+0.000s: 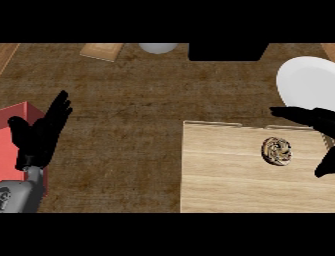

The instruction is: Pick the cupcake from the tray and place it in the plate

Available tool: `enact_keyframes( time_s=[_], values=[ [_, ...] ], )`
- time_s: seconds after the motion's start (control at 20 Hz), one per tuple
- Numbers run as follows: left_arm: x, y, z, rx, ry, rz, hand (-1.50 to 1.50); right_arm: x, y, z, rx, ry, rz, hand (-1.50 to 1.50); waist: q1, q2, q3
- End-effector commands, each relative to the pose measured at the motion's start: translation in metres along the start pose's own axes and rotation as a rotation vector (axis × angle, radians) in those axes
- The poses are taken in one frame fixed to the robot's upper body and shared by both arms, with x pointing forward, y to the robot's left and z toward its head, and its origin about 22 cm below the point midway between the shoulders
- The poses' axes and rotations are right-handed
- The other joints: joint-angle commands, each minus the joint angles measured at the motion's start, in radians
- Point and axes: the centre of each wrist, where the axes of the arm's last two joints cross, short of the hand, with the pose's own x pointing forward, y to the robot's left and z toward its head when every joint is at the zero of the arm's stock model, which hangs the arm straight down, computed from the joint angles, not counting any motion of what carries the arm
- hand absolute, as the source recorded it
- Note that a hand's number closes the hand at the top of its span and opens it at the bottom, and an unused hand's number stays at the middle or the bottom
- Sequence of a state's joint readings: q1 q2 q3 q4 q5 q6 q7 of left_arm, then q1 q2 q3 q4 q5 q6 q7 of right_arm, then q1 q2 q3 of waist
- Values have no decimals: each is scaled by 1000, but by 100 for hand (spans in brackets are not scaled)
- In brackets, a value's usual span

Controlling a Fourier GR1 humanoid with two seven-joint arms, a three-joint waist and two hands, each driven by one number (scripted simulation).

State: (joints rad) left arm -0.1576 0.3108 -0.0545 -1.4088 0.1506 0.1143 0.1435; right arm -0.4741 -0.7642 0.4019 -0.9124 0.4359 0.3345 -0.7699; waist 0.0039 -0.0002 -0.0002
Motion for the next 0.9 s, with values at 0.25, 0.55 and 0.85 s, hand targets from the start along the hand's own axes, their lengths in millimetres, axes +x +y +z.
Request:
enact_keyframes(
  time_s=[0.25,0.55,0.85],
  values=[
    [4,8,-2,10,-5,-16,0,7,13,-31,110,37,32,-150,2,1,0],
    [3,11,4,1,19,3,0,9,37,-44,76,47,53,-150,1,0,0],
    [7,26,1,1,-7,-24,0,10,37,-50,133,63,113,-150,2,1,0]
  ],
)
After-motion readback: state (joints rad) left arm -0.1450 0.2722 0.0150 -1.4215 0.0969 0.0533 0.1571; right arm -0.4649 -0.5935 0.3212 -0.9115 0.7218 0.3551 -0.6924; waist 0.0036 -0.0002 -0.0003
